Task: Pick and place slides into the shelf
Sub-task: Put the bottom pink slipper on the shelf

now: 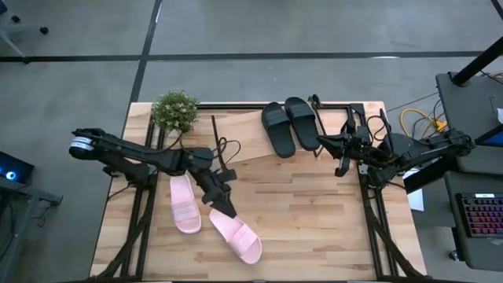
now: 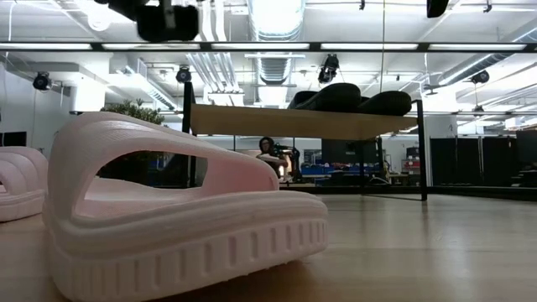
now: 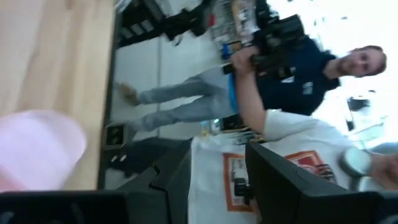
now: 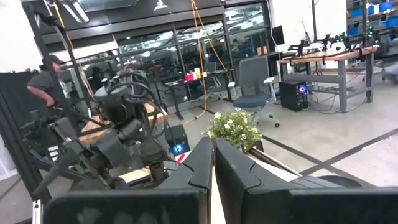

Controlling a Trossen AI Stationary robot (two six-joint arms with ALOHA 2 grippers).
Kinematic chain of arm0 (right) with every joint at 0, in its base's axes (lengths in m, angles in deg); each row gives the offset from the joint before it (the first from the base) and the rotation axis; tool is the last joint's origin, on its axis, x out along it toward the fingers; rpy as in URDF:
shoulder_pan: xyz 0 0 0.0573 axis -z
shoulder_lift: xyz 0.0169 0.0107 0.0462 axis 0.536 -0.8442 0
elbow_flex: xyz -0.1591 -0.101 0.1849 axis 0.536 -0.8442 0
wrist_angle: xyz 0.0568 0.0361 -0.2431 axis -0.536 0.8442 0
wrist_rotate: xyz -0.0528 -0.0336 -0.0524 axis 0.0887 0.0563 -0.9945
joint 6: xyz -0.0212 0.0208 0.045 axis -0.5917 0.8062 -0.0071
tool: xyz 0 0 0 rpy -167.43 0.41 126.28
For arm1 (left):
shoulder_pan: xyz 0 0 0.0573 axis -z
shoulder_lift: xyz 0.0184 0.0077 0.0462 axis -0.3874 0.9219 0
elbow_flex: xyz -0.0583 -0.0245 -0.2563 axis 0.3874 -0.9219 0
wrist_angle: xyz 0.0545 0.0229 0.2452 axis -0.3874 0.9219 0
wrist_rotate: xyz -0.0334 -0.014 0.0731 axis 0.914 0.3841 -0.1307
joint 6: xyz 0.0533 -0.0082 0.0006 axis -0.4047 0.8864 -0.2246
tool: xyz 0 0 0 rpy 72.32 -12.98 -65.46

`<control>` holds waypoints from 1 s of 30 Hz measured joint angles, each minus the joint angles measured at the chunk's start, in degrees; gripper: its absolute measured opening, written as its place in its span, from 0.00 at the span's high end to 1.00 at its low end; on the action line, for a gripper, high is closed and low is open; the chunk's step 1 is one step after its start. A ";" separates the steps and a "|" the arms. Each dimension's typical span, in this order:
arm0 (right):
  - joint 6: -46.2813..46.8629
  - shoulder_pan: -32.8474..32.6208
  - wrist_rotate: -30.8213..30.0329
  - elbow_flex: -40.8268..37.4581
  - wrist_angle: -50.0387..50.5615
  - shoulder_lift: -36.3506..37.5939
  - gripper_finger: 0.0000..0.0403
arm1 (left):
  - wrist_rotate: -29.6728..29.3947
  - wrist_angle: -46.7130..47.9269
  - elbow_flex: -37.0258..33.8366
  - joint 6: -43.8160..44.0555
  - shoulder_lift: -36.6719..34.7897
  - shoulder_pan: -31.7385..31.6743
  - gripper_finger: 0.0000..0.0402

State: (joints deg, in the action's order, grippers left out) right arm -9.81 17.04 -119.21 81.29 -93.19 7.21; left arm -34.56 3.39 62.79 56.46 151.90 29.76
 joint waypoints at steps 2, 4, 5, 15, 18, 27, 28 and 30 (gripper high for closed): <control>0.00 0.00 0.01 0.00 0.01 -0.01 0.98 | 0.00 -3.56 0.00 0.65 0.68 -0.02 0.66; 0.00 0.00 0.00 0.00 0.00 0.00 0.98 | 0.00 -5.23 0.02 0.76 1.35 -0.10 0.66; 0.00 0.00 0.01 0.00 0.00 -0.02 0.98 | 0.00 -5.49 0.02 0.74 1.77 -0.09 0.66; -1.17 0.00 0.01 0.00 0.04 -0.02 0.98 | 0.23 -5.58 1.17 -0.83 3.32 -0.20 0.53; -1.71 0.00 -0.01 0.00 0.02 0.00 0.98 | 0.81 -5.96 1.97 -2.38 3.86 -0.20 0.41; -1.75 0.01 -0.01 0.00 -0.02 0.09 0.98 | 1.49 3.38 1.90 -3.16 4.75 -0.20 0.34; -1.75 0.00 -0.01 0.00 -0.01 0.09 0.98 | 0.62 5.80 1.89 -3.95 4.75 -0.15 0.35; -1.75 0.00 -0.02 0.00 -0.02 0.09 0.98 | -1.22 8.97 1.86 -5.84 4.75 0.05 0.37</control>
State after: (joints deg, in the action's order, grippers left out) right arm -11.55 17.04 -119.22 81.29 -93.22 7.30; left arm -35.77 12.35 64.64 50.63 156.65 29.81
